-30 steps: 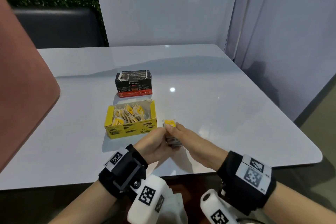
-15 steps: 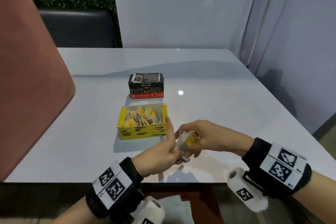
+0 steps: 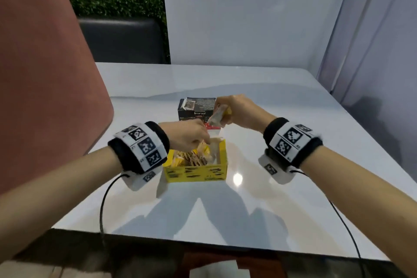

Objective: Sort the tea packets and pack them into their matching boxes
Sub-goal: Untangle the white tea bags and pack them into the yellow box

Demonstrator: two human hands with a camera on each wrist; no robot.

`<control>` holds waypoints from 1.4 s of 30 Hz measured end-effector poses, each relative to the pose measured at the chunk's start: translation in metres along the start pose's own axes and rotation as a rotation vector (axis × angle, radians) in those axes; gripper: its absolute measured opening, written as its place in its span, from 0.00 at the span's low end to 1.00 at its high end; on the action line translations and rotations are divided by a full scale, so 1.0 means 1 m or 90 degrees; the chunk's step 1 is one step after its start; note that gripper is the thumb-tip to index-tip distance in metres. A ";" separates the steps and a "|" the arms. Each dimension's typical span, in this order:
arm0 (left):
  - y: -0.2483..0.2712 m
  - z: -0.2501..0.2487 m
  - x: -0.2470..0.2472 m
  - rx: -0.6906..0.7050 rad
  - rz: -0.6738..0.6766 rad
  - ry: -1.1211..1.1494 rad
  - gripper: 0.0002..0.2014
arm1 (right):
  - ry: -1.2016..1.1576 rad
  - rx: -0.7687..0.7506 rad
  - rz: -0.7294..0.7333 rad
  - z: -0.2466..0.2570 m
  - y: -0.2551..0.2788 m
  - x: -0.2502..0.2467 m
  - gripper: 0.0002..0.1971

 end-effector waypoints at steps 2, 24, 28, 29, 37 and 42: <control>-0.013 0.002 0.014 0.049 0.080 -0.063 0.21 | -0.085 0.038 0.002 -0.007 -0.009 0.005 0.14; -0.021 0.009 0.057 0.088 0.120 -0.247 0.30 | -0.060 -0.114 0.152 -0.010 0.004 0.058 0.16; -0.017 0.008 0.059 0.060 0.128 -0.285 0.28 | 0.062 -0.201 0.175 -0.001 0.002 0.063 0.14; -0.016 0.007 0.059 0.053 0.133 -0.293 0.28 | 0.086 -0.209 0.184 0.000 0.001 0.063 0.13; -0.010 0.007 0.062 0.024 0.097 -0.283 0.24 | 0.226 -0.277 0.249 0.012 0.007 0.073 0.12; -0.010 0.008 0.063 0.009 0.106 -0.271 0.24 | 0.276 -0.313 0.274 0.018 0.010 0.080 0.14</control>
Point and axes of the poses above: each hand's wrist, its own y-axis away from the middle knuckle, its own x-axis out of the palm, z = x × y, the point moved 3 cm from there along -y, towards the middle knuckle, and after that the axes turned 1 degree about -x, right-handed, at the moved point
